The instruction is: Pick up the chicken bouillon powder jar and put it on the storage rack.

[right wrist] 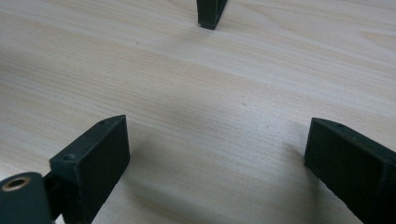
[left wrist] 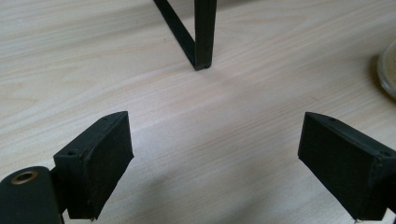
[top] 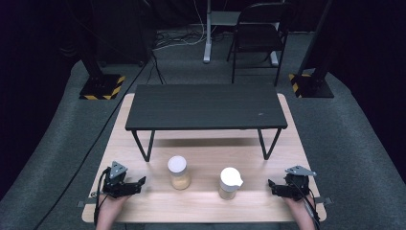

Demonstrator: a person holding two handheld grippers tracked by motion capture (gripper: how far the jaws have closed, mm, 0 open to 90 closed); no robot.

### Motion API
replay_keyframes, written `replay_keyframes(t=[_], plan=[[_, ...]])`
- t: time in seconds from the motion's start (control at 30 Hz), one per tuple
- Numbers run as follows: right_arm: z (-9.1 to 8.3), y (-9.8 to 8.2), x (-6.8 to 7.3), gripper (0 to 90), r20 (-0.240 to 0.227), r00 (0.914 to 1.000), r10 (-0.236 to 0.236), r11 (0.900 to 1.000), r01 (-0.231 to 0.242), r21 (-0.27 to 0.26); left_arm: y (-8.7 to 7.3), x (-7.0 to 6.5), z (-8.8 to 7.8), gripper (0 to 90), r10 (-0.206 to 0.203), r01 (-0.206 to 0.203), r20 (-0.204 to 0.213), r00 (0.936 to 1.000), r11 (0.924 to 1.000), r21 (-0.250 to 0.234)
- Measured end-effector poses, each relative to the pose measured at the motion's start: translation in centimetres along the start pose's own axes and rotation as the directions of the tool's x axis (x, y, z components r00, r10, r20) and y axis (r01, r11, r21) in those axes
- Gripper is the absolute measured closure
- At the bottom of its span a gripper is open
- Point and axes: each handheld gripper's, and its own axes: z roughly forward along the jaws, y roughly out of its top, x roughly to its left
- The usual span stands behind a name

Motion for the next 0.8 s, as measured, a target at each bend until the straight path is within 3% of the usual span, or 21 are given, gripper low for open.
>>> replay_keyframes(t=[0.43,0.8], plan=[[0.0,0.0,0.0,5.7,0.000,1.0000,-0.001,1.000,0.001,0.000,0.4,-1.1,-1.2,9.8,0.031,-0.031,0.004,0.9995,0.9974,-0.065],[0.0,0.0,0.0,5.7,0.000,1.0000,0.000,1.000,0.000,0.000,1.0,-1.6,-2.3,10.2,0.048,-0.038,0.081,0.9955,0.9922,-0.119]])
